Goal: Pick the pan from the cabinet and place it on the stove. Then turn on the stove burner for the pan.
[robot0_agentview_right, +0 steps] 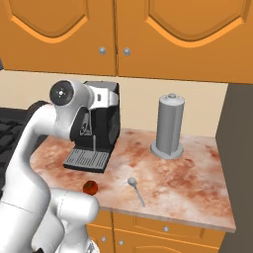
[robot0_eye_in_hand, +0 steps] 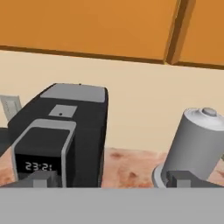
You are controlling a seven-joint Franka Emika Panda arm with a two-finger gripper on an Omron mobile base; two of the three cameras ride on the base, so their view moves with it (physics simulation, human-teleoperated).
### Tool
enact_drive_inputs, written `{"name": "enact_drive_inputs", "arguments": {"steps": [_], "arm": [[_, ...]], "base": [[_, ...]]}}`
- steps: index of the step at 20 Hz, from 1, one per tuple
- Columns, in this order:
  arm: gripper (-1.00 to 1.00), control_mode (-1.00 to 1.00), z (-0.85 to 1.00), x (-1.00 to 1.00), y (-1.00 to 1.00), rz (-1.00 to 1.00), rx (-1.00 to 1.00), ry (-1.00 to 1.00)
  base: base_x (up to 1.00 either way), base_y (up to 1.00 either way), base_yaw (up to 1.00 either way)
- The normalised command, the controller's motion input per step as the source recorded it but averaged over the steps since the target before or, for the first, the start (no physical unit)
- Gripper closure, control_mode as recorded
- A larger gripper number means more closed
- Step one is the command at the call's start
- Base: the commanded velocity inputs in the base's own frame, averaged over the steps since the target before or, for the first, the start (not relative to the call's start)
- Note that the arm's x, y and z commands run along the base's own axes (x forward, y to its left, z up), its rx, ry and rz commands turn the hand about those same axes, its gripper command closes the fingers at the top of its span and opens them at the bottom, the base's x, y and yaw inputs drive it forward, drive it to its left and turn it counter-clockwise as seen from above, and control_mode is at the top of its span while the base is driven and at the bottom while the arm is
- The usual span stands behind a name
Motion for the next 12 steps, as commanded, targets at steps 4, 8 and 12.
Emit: {"name": "enact_drive_inputs", "arguments": {"steps": [4,8,12], "arm": [[-1.0,-1.0,0.59,-0.17,-0.31,0.0,0.01,-0.27],[-1.0,-1.0,0.61,-0.2,-0.33,0.0,0.0,-0.26],[-1.0,-1.0,0.58,-0.2,-0.35,0.0,0.0,-0.26]], "base": [[0.0,0.0,0.0],[0.0,0.0,0.0],[0.0,0.0,0.0]]}}
